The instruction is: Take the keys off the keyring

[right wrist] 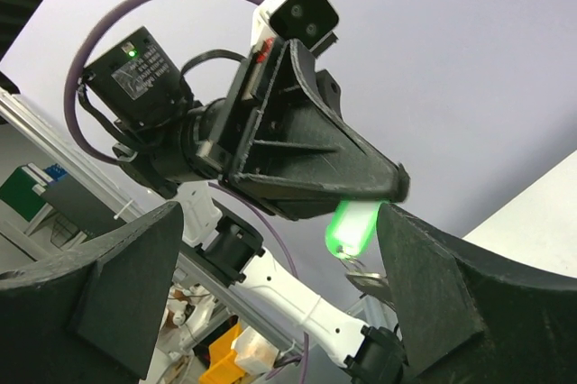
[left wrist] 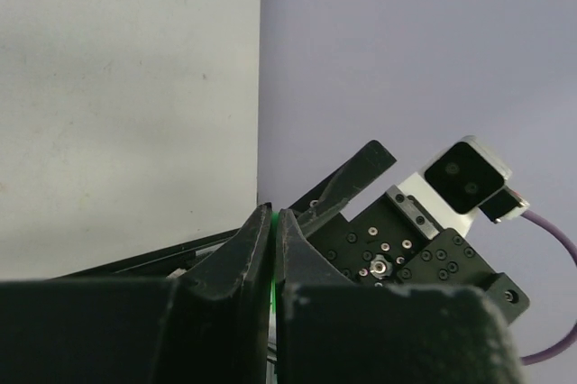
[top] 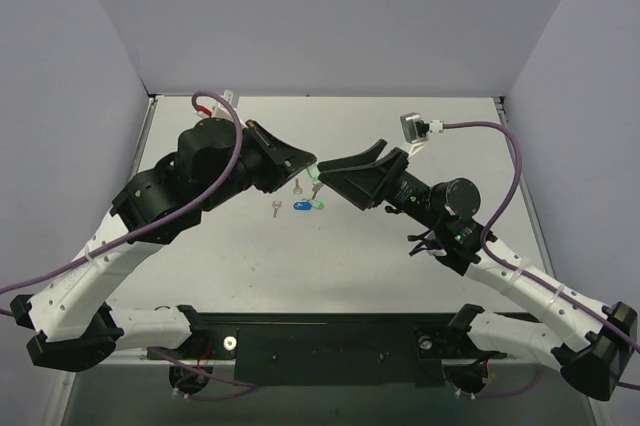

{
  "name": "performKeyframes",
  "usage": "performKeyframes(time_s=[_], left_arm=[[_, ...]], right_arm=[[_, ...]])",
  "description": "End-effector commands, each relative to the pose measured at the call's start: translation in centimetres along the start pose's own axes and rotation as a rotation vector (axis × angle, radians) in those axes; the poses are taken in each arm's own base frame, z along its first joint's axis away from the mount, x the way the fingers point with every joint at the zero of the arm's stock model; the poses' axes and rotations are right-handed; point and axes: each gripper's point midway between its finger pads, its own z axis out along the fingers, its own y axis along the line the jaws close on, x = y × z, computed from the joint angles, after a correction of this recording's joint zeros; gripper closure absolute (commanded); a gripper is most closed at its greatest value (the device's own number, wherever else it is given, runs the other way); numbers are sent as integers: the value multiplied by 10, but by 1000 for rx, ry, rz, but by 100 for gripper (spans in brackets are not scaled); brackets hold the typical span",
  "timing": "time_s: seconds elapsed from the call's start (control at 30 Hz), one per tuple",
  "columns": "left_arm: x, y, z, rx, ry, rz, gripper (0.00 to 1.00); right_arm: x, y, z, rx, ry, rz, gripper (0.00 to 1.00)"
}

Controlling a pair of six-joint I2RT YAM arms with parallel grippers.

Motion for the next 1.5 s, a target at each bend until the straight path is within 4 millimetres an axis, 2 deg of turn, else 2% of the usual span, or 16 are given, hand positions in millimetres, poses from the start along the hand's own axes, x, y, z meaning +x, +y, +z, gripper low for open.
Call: performKeyframes(time_s=[0.0,0.27,0.53,0.97,1.47], left_arm=[[-22,-60,-34,217,-44,-95,100],[-21,-65,-29,230,-41,-95,100],[-24,-62,-27,222,-65,-101,100],[-32,-56,-33,212,-107,-109,100],[-34,-48,-32,194,-125,-113,100]], right_arm=[[-4,15,4,-60,-8,-13,17],[5,22,8,-89,34,5,21],[1,34,8,-122,29,7,25],[-2,44,9,-150,16,16,44],[-4,40,13,-132,11,20,64]])
